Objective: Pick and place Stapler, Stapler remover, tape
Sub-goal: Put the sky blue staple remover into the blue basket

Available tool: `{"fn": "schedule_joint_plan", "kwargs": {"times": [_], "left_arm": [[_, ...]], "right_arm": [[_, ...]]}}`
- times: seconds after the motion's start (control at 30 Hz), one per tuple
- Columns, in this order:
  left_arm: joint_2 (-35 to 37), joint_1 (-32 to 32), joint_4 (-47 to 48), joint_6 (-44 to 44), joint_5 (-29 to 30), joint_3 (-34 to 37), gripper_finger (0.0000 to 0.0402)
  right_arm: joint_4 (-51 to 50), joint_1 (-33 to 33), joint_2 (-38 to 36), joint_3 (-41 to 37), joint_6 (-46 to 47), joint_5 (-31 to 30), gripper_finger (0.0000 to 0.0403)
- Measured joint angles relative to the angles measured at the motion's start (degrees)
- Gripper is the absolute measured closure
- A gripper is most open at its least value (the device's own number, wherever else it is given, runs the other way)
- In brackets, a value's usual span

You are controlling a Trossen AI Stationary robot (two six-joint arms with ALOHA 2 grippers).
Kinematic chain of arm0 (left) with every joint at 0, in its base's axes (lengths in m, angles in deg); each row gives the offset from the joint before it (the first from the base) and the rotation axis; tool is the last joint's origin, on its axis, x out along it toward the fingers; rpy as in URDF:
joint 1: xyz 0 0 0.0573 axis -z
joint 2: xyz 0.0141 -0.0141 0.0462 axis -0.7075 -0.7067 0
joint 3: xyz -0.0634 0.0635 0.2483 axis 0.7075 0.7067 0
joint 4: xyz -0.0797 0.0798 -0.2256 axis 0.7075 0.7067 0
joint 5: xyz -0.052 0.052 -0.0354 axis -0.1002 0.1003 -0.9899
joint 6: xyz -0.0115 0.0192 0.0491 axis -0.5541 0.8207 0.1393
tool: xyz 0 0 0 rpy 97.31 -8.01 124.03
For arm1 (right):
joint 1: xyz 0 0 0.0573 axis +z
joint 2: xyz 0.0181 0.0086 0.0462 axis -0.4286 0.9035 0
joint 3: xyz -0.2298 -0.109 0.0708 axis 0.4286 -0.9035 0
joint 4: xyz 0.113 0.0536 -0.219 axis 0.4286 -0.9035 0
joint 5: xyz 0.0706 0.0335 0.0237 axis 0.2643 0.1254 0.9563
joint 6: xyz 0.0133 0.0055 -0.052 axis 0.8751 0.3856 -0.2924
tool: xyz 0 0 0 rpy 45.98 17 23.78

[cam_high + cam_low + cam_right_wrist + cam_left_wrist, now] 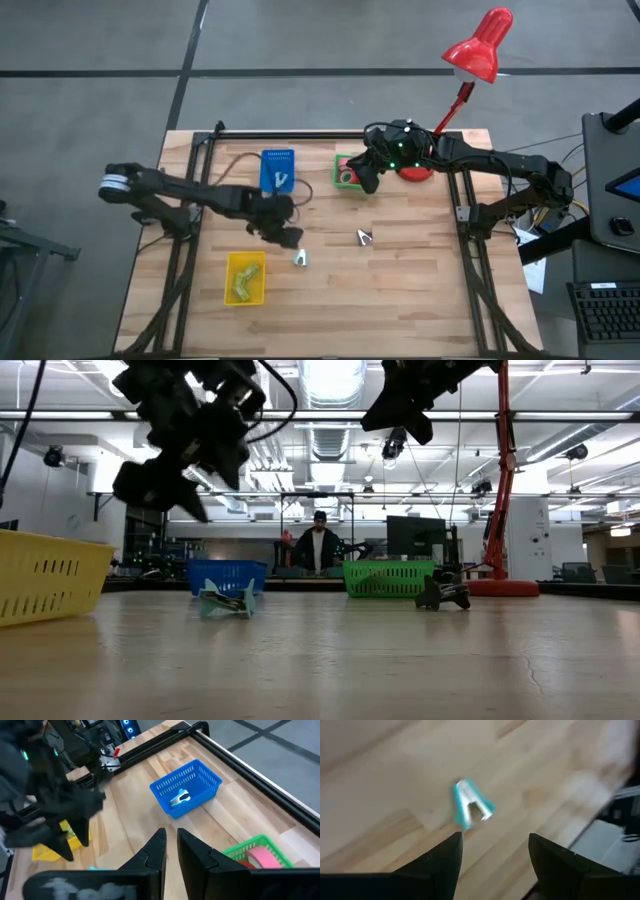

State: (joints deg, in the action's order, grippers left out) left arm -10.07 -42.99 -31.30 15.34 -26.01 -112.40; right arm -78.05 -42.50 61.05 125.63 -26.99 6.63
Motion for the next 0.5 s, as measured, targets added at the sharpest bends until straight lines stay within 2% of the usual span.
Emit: {"fn": "schedule_joint_plan", "kwargs": {"times": [0.23, 0.5], "left_arm": [[-7.5, 2.6, -0.4, -0.2, 0.2, -0.5, 0.0173], [-14.2, 2.7, -1.1, 4.5, -0.5, -3.7, 0.0177]], "right_arm": [[-0.2, 0.0, 0.0, 0.0, -0.8, 1.6, 0.036], [-0.2, 0.0, 0.0, 0.0, -1.3, 1.6, 0.036]]}}
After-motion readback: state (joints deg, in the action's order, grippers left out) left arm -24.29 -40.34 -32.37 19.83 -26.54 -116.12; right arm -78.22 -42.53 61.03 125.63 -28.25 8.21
